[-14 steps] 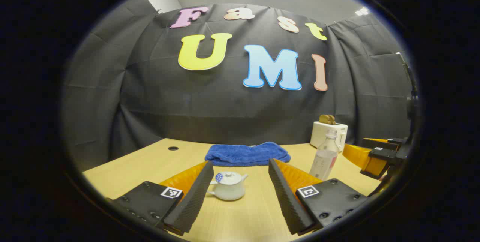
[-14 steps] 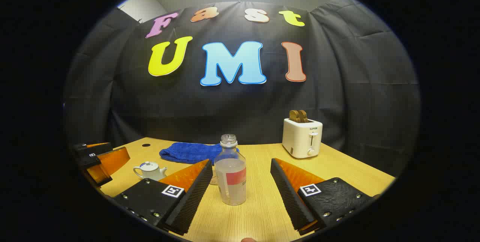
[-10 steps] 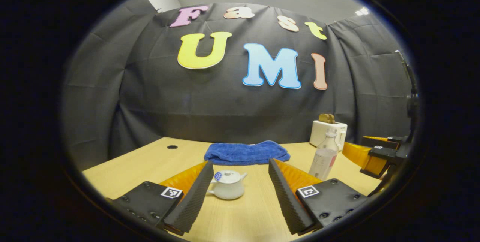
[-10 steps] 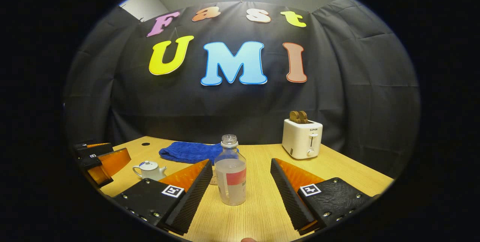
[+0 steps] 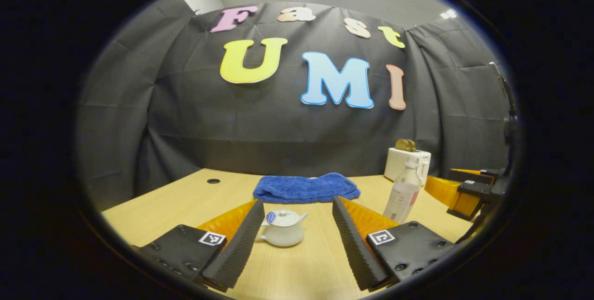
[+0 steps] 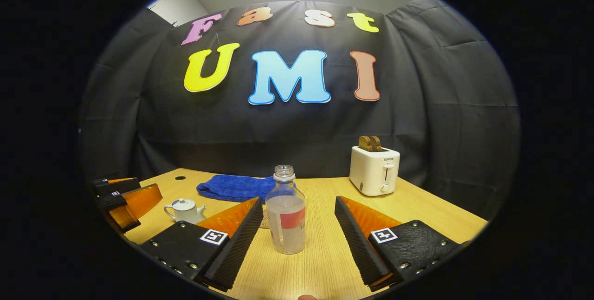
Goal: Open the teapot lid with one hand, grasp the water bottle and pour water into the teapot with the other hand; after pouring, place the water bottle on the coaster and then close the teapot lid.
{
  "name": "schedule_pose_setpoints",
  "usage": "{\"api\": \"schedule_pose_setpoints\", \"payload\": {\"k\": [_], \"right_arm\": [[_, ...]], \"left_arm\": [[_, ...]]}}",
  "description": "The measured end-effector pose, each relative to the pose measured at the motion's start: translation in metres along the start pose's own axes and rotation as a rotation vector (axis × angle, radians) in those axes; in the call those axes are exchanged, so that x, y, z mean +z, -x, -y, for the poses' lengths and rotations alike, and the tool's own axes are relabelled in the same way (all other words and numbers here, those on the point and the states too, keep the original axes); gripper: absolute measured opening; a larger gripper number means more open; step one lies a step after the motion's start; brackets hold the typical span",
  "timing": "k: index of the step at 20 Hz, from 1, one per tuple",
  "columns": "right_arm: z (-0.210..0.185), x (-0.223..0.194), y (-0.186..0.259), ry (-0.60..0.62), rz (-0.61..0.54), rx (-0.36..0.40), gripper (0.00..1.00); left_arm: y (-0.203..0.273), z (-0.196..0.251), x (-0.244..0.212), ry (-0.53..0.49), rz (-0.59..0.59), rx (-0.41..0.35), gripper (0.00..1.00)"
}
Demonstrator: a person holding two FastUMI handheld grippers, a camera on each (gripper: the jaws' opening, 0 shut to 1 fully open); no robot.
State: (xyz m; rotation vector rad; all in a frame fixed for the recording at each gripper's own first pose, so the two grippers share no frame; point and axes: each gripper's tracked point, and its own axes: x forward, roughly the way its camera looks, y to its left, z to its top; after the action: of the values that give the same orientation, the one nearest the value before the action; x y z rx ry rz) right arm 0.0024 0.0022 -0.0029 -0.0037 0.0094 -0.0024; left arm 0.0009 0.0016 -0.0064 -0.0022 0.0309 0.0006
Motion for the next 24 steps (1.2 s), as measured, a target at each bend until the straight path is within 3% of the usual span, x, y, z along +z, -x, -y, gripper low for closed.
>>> {"api": "schedule_pose_setpoints", "payload": {"k": [11,24], "right_arm": [[-0.002,-0.009,-0.002,-0.006,-0.019,0.002,0.96],[-0.002,-0.027,-0.012,0.003,-0.059,0.002,0.96]], "left_arm": [[-0.029,-0.014,-0.018,0.007,-0.057,0.021,0.96],[-0.101,-0.024,-0.037,-0.028,-0.098,0.016,0.94]]}}
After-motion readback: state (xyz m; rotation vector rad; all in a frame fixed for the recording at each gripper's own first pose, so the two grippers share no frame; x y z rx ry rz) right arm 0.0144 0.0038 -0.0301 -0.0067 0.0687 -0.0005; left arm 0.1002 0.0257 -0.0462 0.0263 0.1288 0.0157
